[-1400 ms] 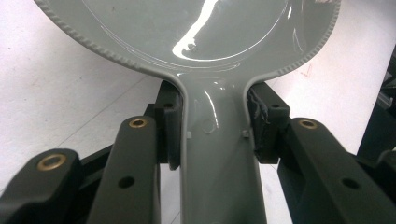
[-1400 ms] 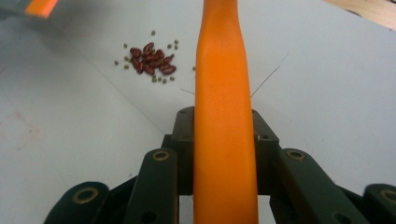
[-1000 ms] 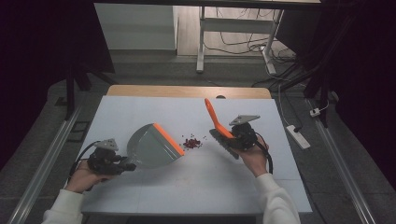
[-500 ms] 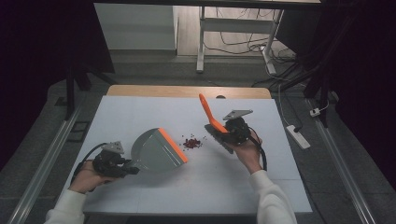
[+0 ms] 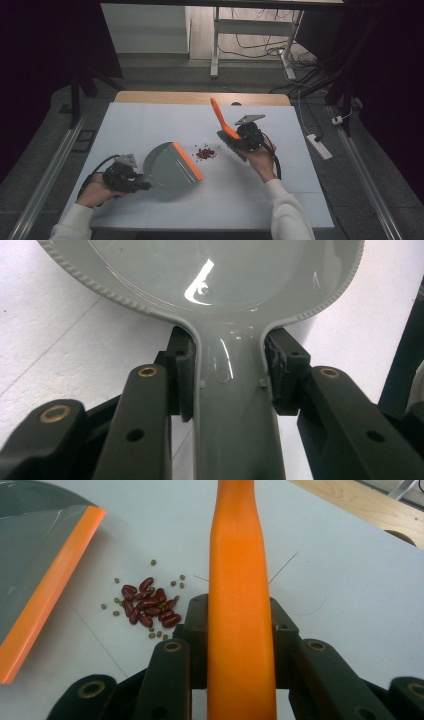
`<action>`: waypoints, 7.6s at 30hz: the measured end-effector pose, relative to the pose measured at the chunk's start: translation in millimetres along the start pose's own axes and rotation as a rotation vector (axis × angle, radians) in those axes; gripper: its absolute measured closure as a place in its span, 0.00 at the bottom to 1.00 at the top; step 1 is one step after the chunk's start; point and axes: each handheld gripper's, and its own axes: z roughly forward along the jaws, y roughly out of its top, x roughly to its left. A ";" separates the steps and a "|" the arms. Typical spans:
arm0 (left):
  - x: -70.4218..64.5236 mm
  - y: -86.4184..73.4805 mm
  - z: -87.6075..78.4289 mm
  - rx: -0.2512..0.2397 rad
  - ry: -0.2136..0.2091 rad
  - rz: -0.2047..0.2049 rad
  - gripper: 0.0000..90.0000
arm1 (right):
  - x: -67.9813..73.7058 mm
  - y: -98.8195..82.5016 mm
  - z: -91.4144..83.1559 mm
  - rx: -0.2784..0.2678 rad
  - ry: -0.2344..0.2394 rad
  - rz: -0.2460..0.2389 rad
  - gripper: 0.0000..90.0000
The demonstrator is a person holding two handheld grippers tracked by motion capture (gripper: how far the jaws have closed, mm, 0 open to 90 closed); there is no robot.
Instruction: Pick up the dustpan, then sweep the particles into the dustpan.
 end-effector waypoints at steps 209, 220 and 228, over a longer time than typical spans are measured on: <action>-0.7 7.9 20.1 0.063 -0.022 -0.015 0.69 | 80.4 29.8 86.4 0.045 0.123 -0.138 0.77; -0.3 7.1 20.7 0.063 -0.026 -0.015 0.69 | 93.9 28.8 61.7 0.026 0.279 -0.143 0.77; -1.1 6.0 20.5 0.060 -0.027 -0.015 0.69 | 78.4 23.7 18.7 -0.056 0.174 -0.105 0.77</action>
